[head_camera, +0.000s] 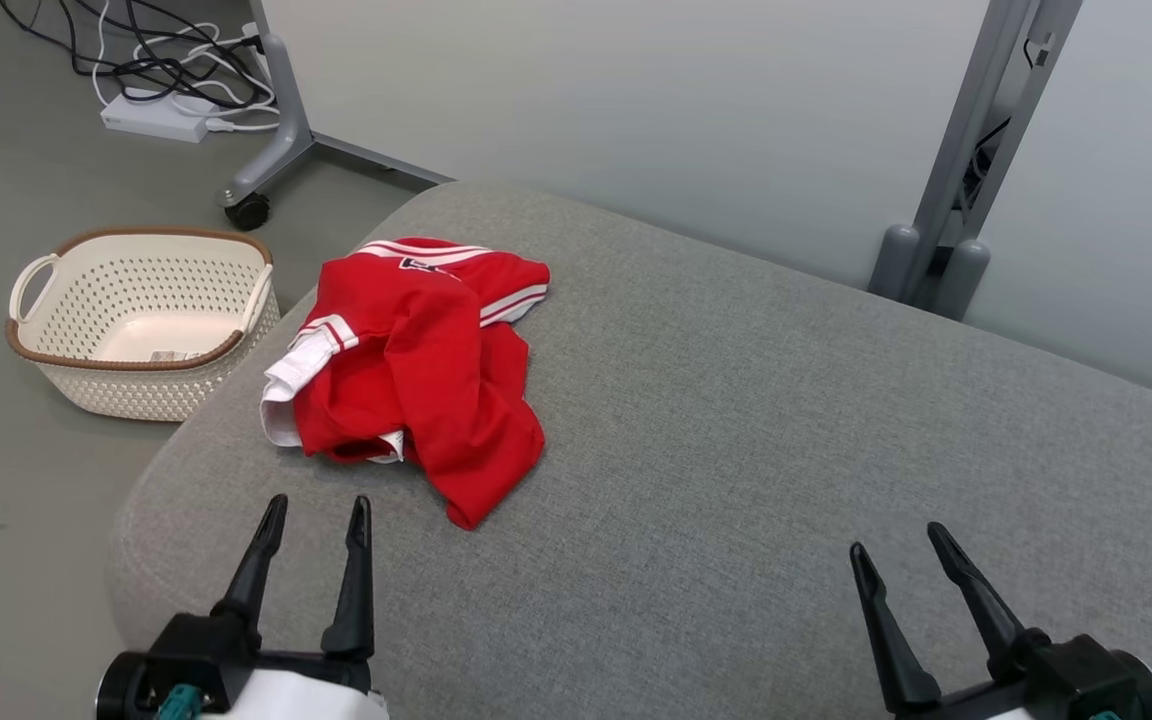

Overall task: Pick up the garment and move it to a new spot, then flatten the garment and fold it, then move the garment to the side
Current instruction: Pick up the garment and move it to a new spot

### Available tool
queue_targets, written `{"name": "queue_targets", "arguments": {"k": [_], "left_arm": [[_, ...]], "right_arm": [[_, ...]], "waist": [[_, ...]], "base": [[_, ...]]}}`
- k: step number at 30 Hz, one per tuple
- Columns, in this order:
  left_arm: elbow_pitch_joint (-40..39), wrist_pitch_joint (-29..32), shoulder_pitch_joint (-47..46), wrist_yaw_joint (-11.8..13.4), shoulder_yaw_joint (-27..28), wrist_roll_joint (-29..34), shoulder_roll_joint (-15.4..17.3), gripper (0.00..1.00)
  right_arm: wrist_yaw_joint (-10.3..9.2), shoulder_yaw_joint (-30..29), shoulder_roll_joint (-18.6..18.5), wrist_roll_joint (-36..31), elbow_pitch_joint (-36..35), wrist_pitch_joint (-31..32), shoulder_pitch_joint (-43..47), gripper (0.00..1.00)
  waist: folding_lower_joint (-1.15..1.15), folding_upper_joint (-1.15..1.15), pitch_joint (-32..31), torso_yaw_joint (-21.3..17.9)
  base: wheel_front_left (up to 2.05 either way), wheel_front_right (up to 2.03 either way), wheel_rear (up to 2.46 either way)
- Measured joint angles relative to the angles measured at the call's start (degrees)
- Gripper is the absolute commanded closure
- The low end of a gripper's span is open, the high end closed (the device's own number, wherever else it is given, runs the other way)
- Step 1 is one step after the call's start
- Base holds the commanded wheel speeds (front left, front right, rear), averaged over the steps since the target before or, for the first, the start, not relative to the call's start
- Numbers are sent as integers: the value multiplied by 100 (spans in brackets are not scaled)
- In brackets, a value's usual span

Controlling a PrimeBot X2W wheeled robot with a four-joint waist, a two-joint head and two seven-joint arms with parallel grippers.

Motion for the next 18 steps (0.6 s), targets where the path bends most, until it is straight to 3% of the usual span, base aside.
{"name": "queue_targets", "arguments": {"k": [12,18], "left_arm": [[413,0,-1218,-86,310,-70,0,0],[1191,-3,-2173,-78,624,-34,7,0]], "right_arm": [[0,219,-255,-256,-27,0,-348,0],[0,268,-460,-303,-19,0,-667,0]], "waist": [[0,0,591,-266],[0,0,1040,-516]], "base": [[0,0,0],[0,0,0]]}}
